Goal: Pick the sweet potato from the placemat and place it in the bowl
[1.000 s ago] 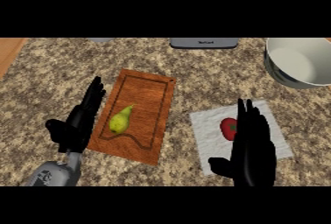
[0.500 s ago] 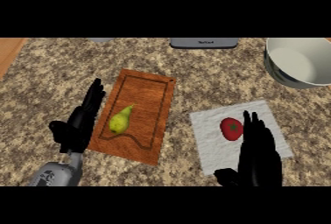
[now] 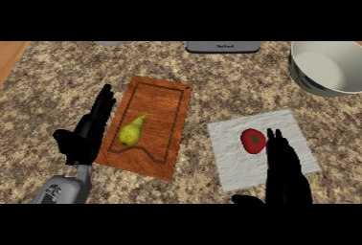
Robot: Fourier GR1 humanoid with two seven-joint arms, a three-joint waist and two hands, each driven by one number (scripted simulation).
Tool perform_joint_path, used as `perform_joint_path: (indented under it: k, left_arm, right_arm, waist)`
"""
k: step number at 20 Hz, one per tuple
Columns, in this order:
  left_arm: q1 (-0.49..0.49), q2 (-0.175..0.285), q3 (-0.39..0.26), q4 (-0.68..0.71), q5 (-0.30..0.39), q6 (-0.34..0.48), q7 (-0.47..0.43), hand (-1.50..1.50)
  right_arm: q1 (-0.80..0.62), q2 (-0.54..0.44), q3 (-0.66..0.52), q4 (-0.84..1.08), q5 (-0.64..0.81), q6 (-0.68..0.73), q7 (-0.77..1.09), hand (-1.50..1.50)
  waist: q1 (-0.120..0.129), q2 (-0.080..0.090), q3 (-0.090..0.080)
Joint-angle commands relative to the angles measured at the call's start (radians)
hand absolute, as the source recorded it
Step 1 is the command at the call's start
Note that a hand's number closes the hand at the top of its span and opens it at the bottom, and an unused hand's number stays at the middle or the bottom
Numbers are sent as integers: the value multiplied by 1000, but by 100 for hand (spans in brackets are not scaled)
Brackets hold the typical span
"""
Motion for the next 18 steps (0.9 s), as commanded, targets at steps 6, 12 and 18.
perform_joint_path:
  k: [6,12,18]
  left_arm:
    - [15,-30,36,-54,-35,-28,49,0]
    - [-23,-32,85,28,-33,-91,10,0]
    - [27,-88,68,44,-89,-73,-59,0]
  right_arm:
    - [22,5,-92,30,-115,-71,-78,-150]
    - [-19,-8,-179,80,-206,-80,-151,-150]
    - [-4,13,-202,239,-211,-213,-255,-150]
  waist:
    - [1,0,0]
    - [0,1,0]
    - [1,1,0]
